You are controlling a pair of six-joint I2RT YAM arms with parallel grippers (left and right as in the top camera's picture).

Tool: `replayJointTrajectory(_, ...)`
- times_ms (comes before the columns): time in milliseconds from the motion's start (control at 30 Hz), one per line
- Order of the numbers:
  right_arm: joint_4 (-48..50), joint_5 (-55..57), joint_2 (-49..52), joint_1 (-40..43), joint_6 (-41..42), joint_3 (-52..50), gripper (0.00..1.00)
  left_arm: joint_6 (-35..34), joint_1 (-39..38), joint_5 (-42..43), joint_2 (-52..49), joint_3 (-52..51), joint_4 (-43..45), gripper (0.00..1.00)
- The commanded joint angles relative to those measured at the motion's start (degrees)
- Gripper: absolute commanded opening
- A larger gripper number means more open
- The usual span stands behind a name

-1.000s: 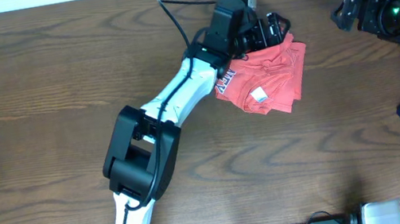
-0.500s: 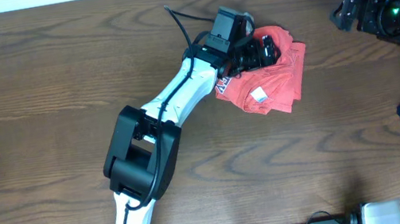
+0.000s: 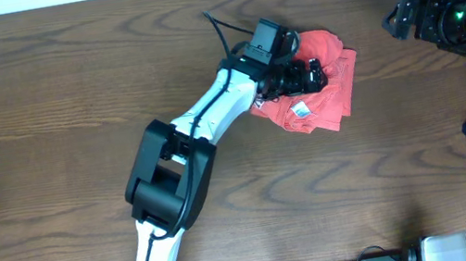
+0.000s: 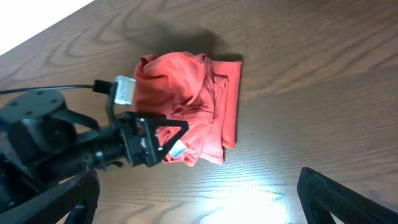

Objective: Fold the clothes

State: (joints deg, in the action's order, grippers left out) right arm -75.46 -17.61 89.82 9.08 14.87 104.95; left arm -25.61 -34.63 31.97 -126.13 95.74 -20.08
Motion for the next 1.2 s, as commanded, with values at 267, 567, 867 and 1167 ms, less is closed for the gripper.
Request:
replayJointTrajectory(267, -1.16, -1.01, -1.05, -0.52, 0.52, 0.37, 0.99, 8.22, 3.87, -12.31, 13.97, 0.81, -9.35, 0.99)
replayJointTrajectory(567, -1.79, -2.36, -1.05, -0.52, 0.5, 0.37, 0.99, 10.64, 10.6, -8.41, 6.12, 0.81, -11.54, 0.98)
replayJointTrajectory(867, -1.7, -2.34, -1.05, -0.74, 0.5, 0.37, 0.99, 13.42, 13.05, -3.85, -0.35, 0.81, -10.69, 0.98)
replayJointTrajectory(1167, -1.53, -2.36, -1.05, -0.9, 0.5, 0.37, 0.99, 17.51, 12.92, 2.67, -6.84, 0.81, -11.91, 0.98)
